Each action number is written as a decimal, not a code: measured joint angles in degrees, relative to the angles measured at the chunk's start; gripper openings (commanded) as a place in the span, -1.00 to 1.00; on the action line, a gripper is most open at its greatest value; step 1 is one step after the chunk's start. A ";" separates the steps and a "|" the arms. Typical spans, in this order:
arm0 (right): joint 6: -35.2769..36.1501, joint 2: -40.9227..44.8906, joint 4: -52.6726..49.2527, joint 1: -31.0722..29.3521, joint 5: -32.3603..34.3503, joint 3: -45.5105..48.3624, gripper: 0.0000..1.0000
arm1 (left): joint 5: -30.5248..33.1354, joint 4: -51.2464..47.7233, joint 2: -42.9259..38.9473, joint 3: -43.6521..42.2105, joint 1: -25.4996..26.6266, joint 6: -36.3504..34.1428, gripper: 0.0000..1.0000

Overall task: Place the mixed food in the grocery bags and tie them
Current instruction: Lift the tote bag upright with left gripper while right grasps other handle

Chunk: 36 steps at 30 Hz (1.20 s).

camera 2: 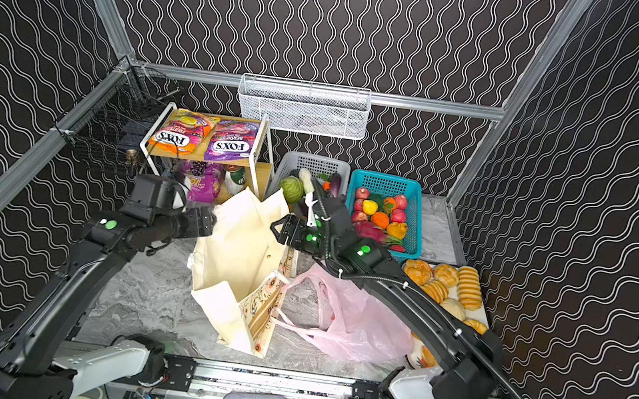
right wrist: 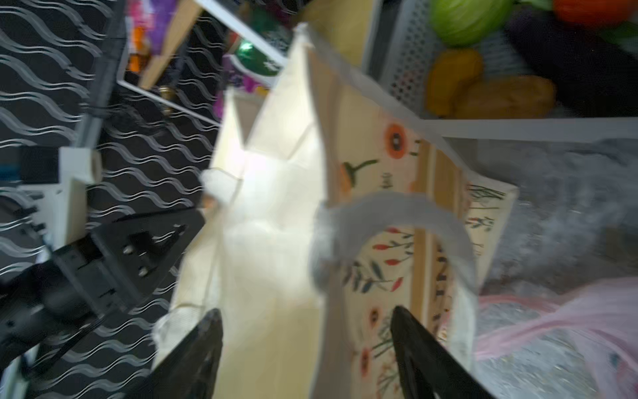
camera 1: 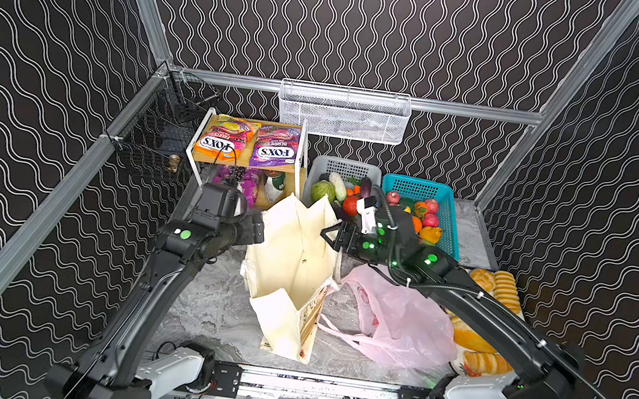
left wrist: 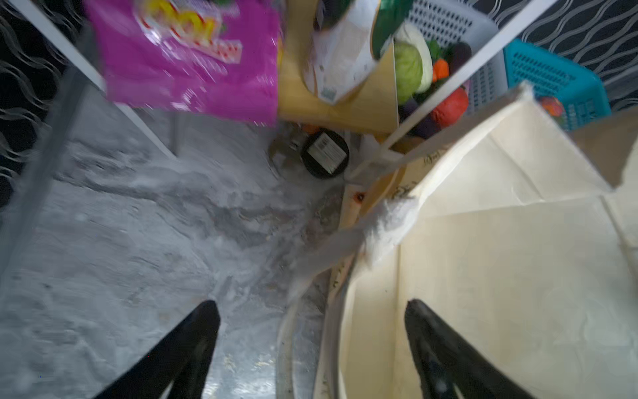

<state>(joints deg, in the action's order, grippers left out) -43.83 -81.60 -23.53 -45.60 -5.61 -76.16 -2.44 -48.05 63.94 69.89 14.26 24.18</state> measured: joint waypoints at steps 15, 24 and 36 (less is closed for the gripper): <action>11.06 0.02 -5.75 8.96 9.22 -0.81 -0.75 | -29.92 21.81 1.09 -10.05 2.43 10.60 -0.08; 15.43 0.79 -6.88 13.20 8.11 -1.11 -0.32 | -24.74 22.93 3.98 -5.31 9.38 11.15 0.59; 17.38 9.51 -3.26 13.53 2.27 4.09 0.21 | -0.09 14.71 -2.82 -0.04 4.94 -2.32 0.45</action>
<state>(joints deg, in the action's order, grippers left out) -26.46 -72.10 -26.79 -32.08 -3.33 -72.07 -2.52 -33.34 61.12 69.84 19.20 21.87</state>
